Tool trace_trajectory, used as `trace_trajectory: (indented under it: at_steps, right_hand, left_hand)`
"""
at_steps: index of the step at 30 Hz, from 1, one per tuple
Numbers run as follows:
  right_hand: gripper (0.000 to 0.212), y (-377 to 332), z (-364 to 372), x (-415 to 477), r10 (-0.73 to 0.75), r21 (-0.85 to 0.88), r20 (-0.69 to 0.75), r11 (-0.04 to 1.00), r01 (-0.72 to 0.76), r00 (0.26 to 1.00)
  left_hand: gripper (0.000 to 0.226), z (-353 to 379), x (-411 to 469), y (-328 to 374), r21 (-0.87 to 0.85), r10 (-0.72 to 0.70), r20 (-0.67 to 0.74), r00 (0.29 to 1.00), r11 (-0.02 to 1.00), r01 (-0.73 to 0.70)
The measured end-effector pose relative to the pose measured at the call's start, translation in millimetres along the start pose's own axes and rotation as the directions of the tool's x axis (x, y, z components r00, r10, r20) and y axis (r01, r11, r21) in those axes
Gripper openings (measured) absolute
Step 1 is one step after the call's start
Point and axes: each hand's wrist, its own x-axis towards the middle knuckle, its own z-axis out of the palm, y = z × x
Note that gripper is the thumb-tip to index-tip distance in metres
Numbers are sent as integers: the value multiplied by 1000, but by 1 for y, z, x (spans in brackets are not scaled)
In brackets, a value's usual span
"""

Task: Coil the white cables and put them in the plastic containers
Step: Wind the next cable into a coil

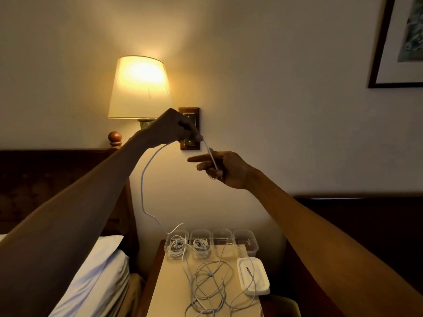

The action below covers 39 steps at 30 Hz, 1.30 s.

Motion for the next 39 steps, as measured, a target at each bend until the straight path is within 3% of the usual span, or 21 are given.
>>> trace_trajectory:
  at_steps: [5,10,14,18,23,27,30,32,36,39]
  right_hand:
    - [51,-7,7,-4,-16,235,106,972,-10,994]
    - [49,-16,1,-5,-40,302,192,953,-20,981]
    - [49,-25,-8,-4,-126,296,-12,947,124,992]
    - [50,-38,-15,-3,-213,186,-184,951,247,959]
    - [53,-42,-28,11,-269,139,-299,937,320,916]
    - [55,-26,-36,17,-265,-161,-373,962,219,889]
    - [64,-10,-36,19,-230,-444,-336,894,62,914]
    - [63,-6,-32,18,-191,-507,-288,862,20,938]
    - [48,-5,-24,14,-50,-394,-136,919,-7,989]
    - [50,-4,-19,6,49,-292,-4,955,-48,999]
  left_hand:
    - [12,13,-2,-13,-89,0,-92,996,996,-8]
    - [15,25,-10,-26,-85,-10,24,1000,996,12]
    - [20,41,-20,-22,-303,-252,114,961,913,275]
    - [18,57,-23,-5,-154,-271,119,955,945,288]
    - [24,70,-21,8,-53,-307,322,895,939,341]
    - [21,67,-12,25,115,-290,367,884,957,267]
    - [16,48,-2,35,198,-202,361,910,971,137]
    - [13,34,3,39,211,-150,344,927,974,79]
    - [3,13,11,37,236,-86,245,966,971,26]
    - [12,4,12,27,204,-18,96,995,979,-2]
